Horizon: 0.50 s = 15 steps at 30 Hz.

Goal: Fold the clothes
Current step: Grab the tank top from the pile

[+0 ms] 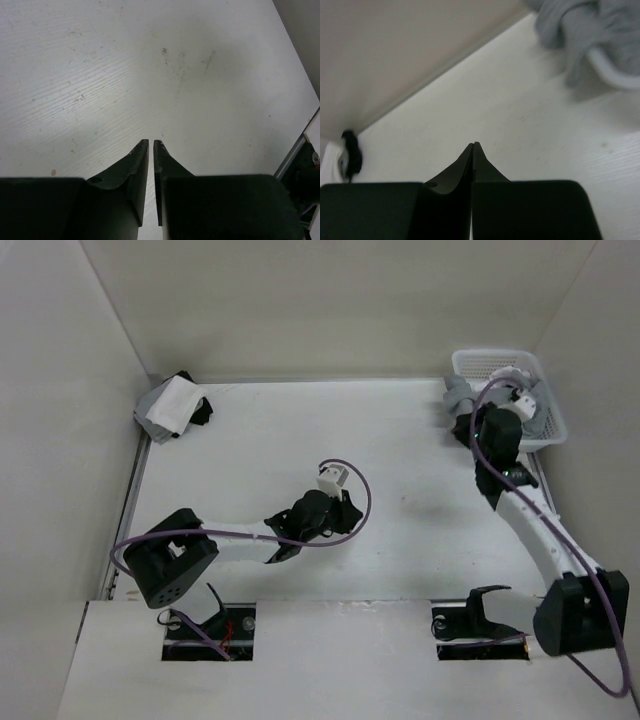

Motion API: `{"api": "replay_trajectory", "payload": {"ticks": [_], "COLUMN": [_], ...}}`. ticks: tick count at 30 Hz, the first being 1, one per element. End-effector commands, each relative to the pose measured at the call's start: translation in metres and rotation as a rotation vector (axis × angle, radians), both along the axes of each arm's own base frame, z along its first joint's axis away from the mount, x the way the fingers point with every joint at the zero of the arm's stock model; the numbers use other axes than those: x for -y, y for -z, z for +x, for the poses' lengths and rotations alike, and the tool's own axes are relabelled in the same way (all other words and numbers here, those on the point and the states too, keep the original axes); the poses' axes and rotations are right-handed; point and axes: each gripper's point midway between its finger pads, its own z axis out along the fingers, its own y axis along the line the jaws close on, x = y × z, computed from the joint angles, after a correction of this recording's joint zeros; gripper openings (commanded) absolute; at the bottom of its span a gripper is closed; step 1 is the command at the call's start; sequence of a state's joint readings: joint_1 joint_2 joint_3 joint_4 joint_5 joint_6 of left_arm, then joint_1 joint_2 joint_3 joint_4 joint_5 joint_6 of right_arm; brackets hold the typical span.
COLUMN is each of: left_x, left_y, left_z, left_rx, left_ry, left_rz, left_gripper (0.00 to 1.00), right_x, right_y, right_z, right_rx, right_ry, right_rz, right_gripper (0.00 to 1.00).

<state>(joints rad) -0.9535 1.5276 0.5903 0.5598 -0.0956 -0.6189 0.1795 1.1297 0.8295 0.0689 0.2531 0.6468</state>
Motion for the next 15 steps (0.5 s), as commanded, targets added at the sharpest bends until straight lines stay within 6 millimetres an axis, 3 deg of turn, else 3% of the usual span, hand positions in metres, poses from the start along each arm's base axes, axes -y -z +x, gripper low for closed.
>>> {"api": "replay_trajectory", "payload": {"ticks": [1, 3, 5, 6, 8, 10, 15], "left_x": [0.001, -0.002, -0.003, -0.006, -0.007, -0.008, -0.007], "left_y": [-0.035, -0.034, -0.033, -0.032, -0.031, -0.028, -0.024], "left_z": [0.008, 0.012, 0.013, 0.015, 0.017, 0.019, 0.02], "left_rx": [0.088, 0.087, 0.087, 0.082, 0.076, 0.073, 0.052], "left_ry": [0.0, -0.012, -0.017, -0.024, -0.027, -0.032, -0.023], "left_rz": [-0.094, -0.096, -0.1, -0.104, -0.108, -0.104, -0.114], "left_gripper": [0.14, 0.25, 0.31, 0.36, 0.39, 0.41, 0.42], "right_x": [0.103, 0.138, 0.15, 0.154, 0.145, 0.135, 0.125], "right_y": [-0.004, 0.002, 0.008, 0.013, 0.029, 0.044, 0.077], "right_z": [0.047, 0.075, 0.094, 0.113, 0.136, 0.146, 0.156], "right_rx": [-0.085, -0.108, -0.131, -0.143, -0.181, -0.206, -0.239], "right_ry": [0.288, 0.359, 0.36, 0.328, 0.232, 0.164, 0.126], "right_rz": [-0.064, -0.076, -0.09, -0.107, -0.105, -0.103, -0.038], "right_gripper": [0.05, 0.15, 0.25, 0.36, 0.44, 0.47, 0.51]}}
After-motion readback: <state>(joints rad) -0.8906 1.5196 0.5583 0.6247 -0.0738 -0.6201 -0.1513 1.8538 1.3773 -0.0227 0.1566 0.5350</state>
